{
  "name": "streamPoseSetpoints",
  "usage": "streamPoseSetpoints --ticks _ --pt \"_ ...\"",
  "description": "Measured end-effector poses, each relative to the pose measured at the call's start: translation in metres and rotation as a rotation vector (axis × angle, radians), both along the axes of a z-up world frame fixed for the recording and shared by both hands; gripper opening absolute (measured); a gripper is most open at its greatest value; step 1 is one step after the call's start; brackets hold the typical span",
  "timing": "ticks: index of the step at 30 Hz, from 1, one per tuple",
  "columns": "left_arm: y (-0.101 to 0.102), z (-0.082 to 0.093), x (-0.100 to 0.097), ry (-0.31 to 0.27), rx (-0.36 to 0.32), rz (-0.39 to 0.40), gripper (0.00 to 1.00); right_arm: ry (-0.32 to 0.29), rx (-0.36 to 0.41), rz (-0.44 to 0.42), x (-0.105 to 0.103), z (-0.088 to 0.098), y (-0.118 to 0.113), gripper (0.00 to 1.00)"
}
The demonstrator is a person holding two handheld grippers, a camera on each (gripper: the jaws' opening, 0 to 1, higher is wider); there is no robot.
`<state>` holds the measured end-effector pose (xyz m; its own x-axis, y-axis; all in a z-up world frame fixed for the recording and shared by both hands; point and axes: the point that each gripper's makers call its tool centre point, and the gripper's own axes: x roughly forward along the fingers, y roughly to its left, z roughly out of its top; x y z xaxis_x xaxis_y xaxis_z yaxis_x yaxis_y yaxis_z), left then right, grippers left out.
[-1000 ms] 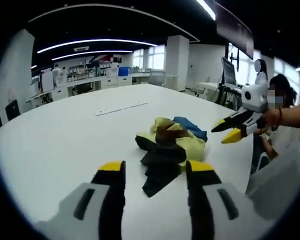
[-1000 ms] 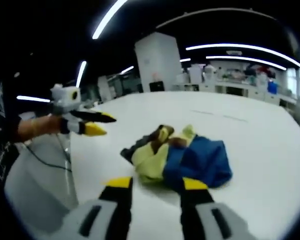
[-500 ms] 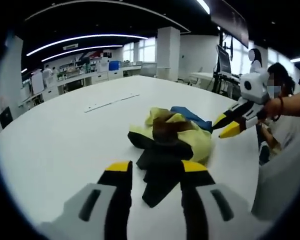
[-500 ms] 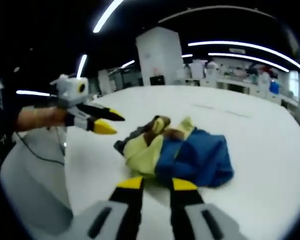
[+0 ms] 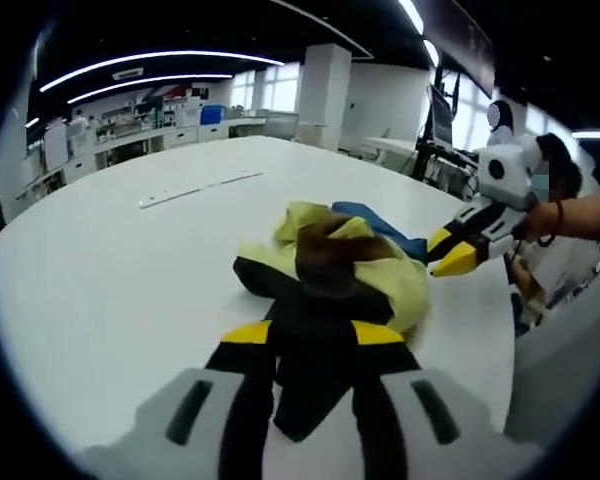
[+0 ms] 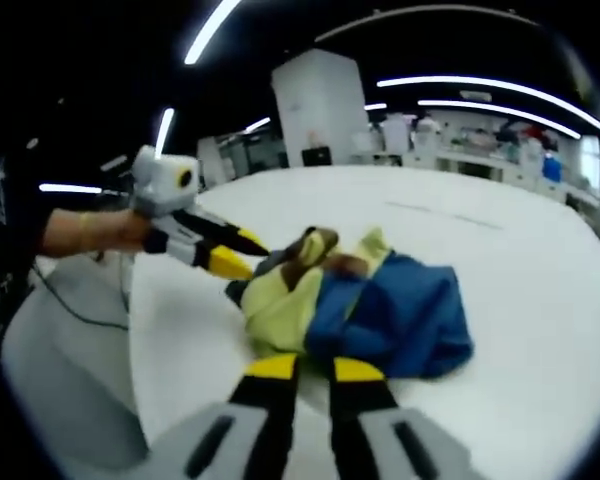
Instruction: Fold the garment on the visible template until the final outline fits inside the template.
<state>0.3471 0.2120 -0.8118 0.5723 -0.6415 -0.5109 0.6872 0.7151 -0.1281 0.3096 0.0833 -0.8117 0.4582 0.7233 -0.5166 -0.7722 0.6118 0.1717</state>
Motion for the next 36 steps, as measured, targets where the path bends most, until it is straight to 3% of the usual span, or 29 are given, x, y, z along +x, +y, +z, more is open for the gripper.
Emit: streamPoseSetpoints --ticks 2,4,10,14,18,22,31,36 --pt "-0.003 -0.003 0.001 0.016 -0.006 -0.01 0.25 0.004 0.001 -0.002 0.001 -0.001 0.0 0.06" --pt "-0.011 -0.008 -0.005 0.069 -0.021 -0.041 0.23 0.01 -0.001 -0.014 0.003 -0.002 0.001 0.04" --pt "-0.013 -0.014 -0.004 0.056 0.013 -0.056 0.2 0.02 -0.014 -0.031 0.005 -0.004 0.001 0.0" --pt "-0.006 -0.014 -0.002 0.057 0.009 -0.024 0.14 0.023 -0.004 -0.041 0.005 -0.002 0.001 0.0" --pt "-0.001 -0.009 -0.002 0.058 -0.018 0.019 0.0 0.039 0.013 -0.056 0.005 0.001 -0.002 0.0" --pt "-0.004 0.001 -0.005 0.055 -0.028 0.019 0.0 0.05 0.047 -0.076 0.003 0.008 -0.003 0.0" --pt "0.0 0.022 -0.018 -0.034 0.03 -0.006 0.0 0.0 0.062 -0.097 0.004 0.039 -0.015 0.0" --pt "0.012 0.036 -0.017 -0.079 0.036 0.031 0.0 -0.028 0.081 -0.153 0.014 0.057 -0.028 0.0"
